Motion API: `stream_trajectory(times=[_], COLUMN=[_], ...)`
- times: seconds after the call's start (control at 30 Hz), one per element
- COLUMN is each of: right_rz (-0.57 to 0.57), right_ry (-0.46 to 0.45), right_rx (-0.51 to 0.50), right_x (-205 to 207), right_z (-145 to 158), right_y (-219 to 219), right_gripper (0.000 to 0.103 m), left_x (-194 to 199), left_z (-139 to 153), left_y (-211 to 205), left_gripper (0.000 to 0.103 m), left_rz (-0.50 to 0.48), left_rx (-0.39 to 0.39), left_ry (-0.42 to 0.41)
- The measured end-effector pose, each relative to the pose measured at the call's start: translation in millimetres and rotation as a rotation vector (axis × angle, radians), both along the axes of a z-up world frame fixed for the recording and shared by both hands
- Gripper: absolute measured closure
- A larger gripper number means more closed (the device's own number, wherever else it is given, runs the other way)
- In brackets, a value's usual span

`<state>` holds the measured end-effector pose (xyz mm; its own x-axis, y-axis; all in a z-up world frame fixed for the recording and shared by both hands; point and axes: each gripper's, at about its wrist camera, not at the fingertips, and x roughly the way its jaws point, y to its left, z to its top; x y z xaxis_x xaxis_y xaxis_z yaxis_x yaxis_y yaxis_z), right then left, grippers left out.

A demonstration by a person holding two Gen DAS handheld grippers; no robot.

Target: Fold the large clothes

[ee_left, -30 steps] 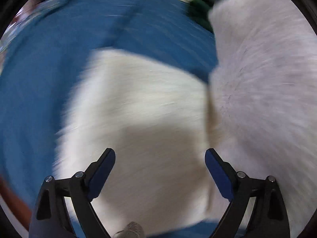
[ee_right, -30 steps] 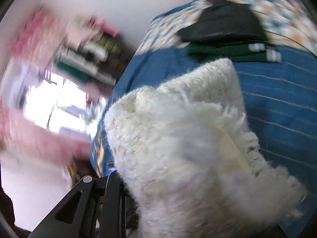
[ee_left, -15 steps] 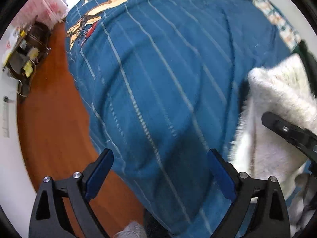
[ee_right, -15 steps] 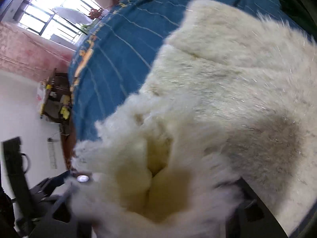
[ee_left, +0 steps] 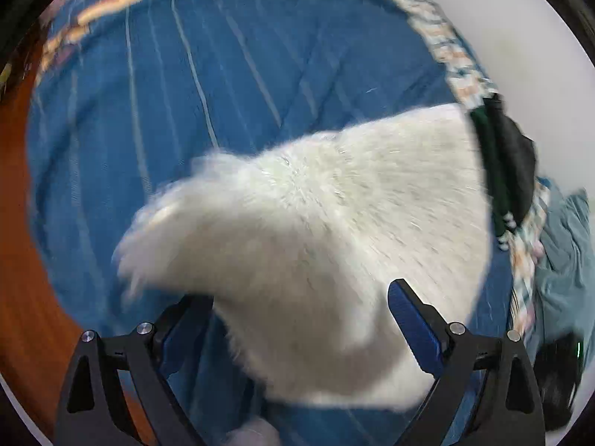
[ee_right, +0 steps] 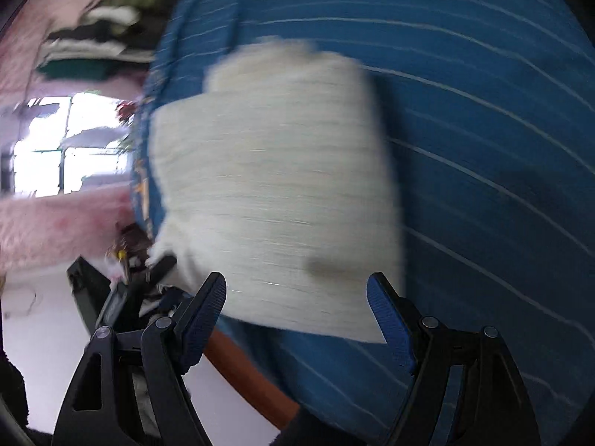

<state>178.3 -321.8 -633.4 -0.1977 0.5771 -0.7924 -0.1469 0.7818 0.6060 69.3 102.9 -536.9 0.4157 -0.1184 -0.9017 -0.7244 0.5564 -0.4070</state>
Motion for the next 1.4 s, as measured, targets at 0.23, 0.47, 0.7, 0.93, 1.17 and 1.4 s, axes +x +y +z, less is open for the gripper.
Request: stream_trajectory(times=[0.23, 0.47, 0.7, 0.93, 1.17, 1.4], right_rz=[-0.076, 0.002, 0.135, 0.208, -0.007, -0.15], right_ry=[-0.006, -0.051, -0.099, -0.049, 0.039, 0.101], right_rx=[-0.018, 0.011, -0.169, -0.176, -0.096, -0.094], right_x=[6.2, 22.0, 51.9, 74.8, 45.9, 28.1], right_z=[-17.3, 6.8, -28.6, -22.5, -17.8, -35.4], right_y=[-18.4, 17.2, 107.8, 116.4, 19.7, -30.9], right_gripper=[0.024, 0.028, 0.04, 0.037, 0.037, 0.037], left_x=[-23.0, -87.2, -63.8, -53.7, -39.4, -63.0], left_z=[9.3, 20.1, -21.2, -22.5, -32.0, 33.4], left_y=[4.7, -7.5, 2.3, 16.3, 19.2, 8.0], left_gripper=[0.092, 0.096, 0.09, 0.085, 0.088, 0.098], left_rz=[0.145, 0.199, 0.174, 0.173, 0.196, 0.264], left_rx=[0.007, 0.006, -0.043, -0.145, -0.162, -0.059], left_ry=[-0.097, -0.066, -0.058, -0.081, -0.09, -0.216])
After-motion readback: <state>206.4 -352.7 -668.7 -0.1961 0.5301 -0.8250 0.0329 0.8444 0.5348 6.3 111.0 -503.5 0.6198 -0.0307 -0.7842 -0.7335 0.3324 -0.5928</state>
